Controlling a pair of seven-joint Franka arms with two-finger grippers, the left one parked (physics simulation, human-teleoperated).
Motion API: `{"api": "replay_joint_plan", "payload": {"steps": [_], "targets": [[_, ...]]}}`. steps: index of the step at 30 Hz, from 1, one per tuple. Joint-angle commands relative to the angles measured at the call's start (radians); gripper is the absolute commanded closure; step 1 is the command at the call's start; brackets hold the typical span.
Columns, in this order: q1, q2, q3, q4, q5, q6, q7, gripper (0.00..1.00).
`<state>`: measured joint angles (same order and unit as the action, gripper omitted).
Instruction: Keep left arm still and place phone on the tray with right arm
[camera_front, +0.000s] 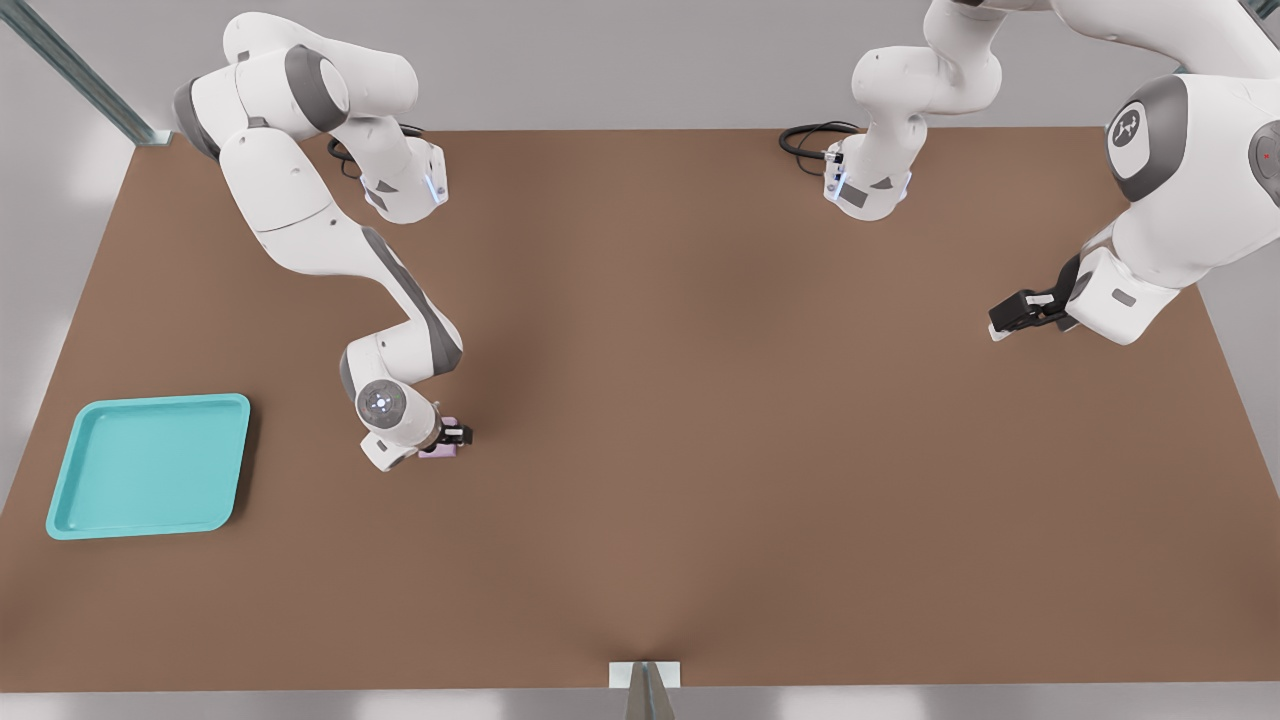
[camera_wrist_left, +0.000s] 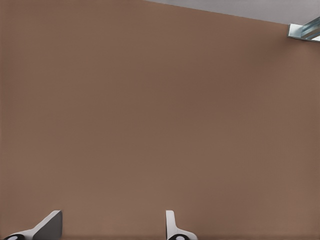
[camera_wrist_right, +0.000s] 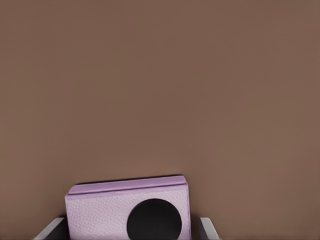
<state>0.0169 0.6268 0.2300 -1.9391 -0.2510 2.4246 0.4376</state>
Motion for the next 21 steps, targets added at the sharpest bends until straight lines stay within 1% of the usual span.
{"api": "replay_joint_plan", "payload": {"steps": [1,2,3,5,6,11,14,17,21], "targets": [[-0.002,-0.001,0.0,0.0,0.001,-0.005,-0.008,0.12],[-0.002,-0.001,0.0,0.0,0.001,-0.005,-0.008,0.16],[-0.002,-0.001,0.0,0.0,0.001,-0.005,-0.008,0.16],[0.0,-0.006,0.0,0.0,0.001,-0.009,-0.01,0.26],[0.0,-0.009,0.0,0.0,0.001,-0.012,-0.01,0.27],[-0.018,-0.116,0.002,0.005,-0.001,-0.107,-0.039,0.27],[-0.074,-0.208,0.0,-0.004,0.001,-0.148,-0.131,0.27],[-0.175,-0.246,0.0,-0.008,0.001,-0.147,-0.272,0.27],[-0.348,-0.246,-0.001,-0.008,0.003,-0.119,-0.517,0.27]]}}
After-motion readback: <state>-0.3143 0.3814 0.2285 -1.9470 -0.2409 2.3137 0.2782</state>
